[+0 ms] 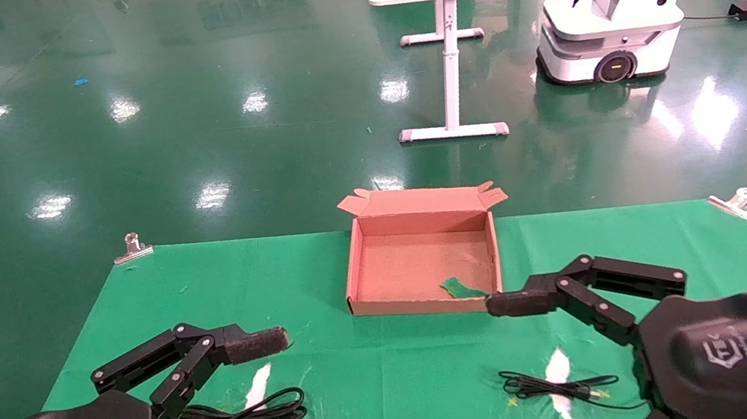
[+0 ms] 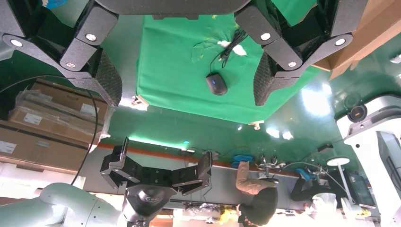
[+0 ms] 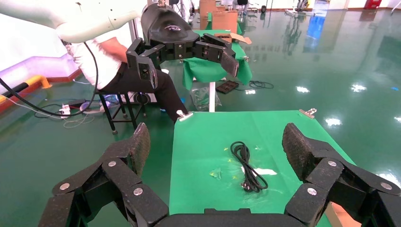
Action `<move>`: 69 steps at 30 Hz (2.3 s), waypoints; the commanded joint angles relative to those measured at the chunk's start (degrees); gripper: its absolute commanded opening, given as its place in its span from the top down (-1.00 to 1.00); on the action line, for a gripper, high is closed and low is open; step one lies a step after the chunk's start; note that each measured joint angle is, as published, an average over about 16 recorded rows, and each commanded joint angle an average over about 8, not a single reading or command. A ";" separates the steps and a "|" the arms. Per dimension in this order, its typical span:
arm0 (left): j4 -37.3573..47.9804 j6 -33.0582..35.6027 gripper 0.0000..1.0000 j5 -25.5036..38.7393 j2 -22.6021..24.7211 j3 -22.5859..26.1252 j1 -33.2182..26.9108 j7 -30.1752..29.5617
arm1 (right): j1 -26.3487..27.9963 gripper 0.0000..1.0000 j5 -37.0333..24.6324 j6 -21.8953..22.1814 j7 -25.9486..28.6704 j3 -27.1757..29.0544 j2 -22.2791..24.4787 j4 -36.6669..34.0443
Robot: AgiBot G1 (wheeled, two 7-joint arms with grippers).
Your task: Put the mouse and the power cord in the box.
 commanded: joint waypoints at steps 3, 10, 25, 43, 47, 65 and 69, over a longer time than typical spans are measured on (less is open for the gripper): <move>0.00 0.00 -1.00 0.00 0.00 0.00 0.00 0.00 | 0.00 -1.00 0.00 0.00 0.00 0.00 0.00 0.00; 0.00 0.00 -1.00 0.00 0.00 0.00 0.00 0.00 | 0.00 -1.00 0.00 0.00 0.00 0.00 0.00 0.00; 0.01 -0.02 -1.00 0.02 0.02 0.01 -0.01 0.00 | -0.01 -1.00 0.01 0.00 0.01 0.00 0.00 0.01; 11.63 2.75 -1.00 17.00 4.92 7.53 -9.42 6.08 | 5.36 -1.00 -11.99 -4.63 -9.60 -6.54 -2.46 -14.42; 19.61 3.37 -1.00 25.25 8.62 11.68 -14.67 10.59 | 10.50 -1.00 -19.79 -3.56 -14.89 -10.45 -3.94 -22.43; 56.62 -16.82 -1.00 55.03 26.99 25.38 -31.81 33.32 | 26.68 -1.00 -48.41 15.15 -41.20 -23.15 -23.48 -58.05; 61.33 -20.05 -1.00 56.59 28.83 26.16 -32.86 36.47 | 27.78 -1.00 -49.05 17.78 -44.89 -23.45 -26.50 -63.02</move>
